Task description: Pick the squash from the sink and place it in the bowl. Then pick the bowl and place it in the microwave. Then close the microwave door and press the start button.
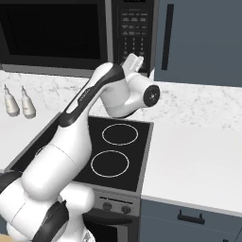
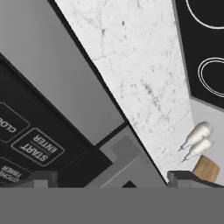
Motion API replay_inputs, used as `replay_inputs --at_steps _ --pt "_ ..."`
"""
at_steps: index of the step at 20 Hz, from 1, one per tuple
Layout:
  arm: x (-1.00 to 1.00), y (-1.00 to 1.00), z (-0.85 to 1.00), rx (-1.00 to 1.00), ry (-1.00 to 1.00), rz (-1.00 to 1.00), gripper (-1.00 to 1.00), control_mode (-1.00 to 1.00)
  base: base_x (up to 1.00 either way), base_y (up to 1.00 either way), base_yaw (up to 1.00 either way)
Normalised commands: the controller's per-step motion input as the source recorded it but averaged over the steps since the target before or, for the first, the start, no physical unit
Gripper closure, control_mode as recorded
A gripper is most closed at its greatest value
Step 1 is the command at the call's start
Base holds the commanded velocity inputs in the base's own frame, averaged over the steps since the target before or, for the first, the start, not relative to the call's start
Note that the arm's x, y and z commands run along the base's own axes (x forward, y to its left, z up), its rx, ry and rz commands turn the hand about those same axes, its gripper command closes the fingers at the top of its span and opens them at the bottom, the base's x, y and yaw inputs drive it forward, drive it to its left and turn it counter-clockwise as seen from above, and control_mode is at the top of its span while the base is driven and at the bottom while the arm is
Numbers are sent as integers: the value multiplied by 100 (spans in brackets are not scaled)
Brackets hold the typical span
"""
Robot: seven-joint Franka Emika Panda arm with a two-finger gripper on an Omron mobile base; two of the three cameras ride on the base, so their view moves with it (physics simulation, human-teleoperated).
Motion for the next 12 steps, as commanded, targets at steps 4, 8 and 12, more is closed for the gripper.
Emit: replay_inputs --at_steps 4,8,12 --pt "22 -7 -5 5 0 0 -100 -100 0 0 0" --pt "33 0 -13 4 1 0 -100 -100 0 0 0" --pt "41 -1 -13 5 3 0 -100 -100 0 0 0"
